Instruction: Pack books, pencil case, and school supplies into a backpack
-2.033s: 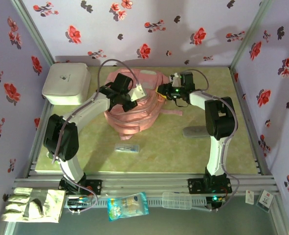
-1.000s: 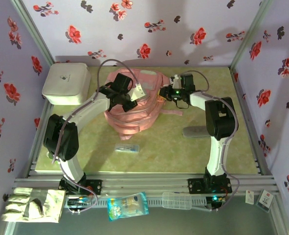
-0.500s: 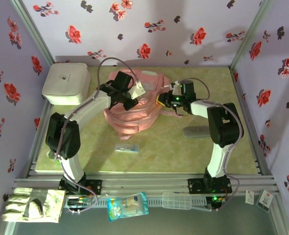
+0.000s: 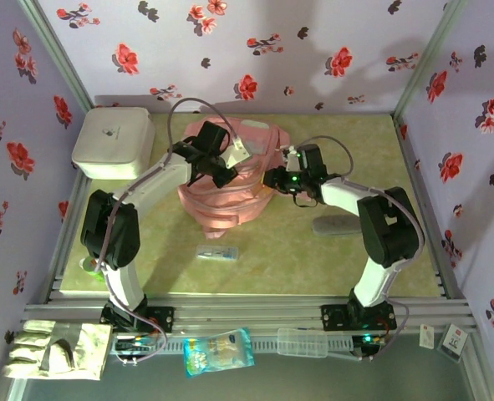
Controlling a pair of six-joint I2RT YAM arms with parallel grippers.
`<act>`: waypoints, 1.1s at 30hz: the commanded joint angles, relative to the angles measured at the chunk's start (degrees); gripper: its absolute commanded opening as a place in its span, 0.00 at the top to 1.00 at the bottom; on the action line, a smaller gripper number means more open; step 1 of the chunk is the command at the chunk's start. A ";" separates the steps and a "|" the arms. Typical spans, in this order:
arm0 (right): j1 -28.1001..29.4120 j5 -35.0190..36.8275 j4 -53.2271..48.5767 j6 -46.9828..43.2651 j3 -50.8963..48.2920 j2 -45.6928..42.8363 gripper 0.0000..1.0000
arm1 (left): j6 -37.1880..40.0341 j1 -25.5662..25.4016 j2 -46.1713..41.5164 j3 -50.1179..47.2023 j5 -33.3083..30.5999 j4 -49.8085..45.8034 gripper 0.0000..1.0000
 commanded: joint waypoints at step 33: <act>1.03 7.17 -15.33 -19.95 8.91 -0.62 0.99 | -4.49 0.57 -0.66 2.65 0.50 4.10 1.00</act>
